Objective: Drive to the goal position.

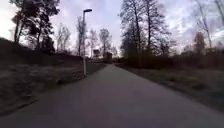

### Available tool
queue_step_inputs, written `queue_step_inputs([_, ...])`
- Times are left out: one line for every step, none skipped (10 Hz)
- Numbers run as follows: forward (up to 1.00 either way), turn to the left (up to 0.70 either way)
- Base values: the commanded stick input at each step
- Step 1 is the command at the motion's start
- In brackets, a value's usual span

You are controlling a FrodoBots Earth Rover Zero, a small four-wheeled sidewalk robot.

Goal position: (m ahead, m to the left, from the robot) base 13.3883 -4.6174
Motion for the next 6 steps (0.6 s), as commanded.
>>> queue_step_inputs([1.00, 0.01])
queue_step_inputs([1.00, 0.01])
queue_step_inputs([1.00, 0.01])
queue_step_inputs([1.00, 0.01])
queue_step_inputs([1.00, 0.01])
queue_step_inputs([1.00, 0.01])
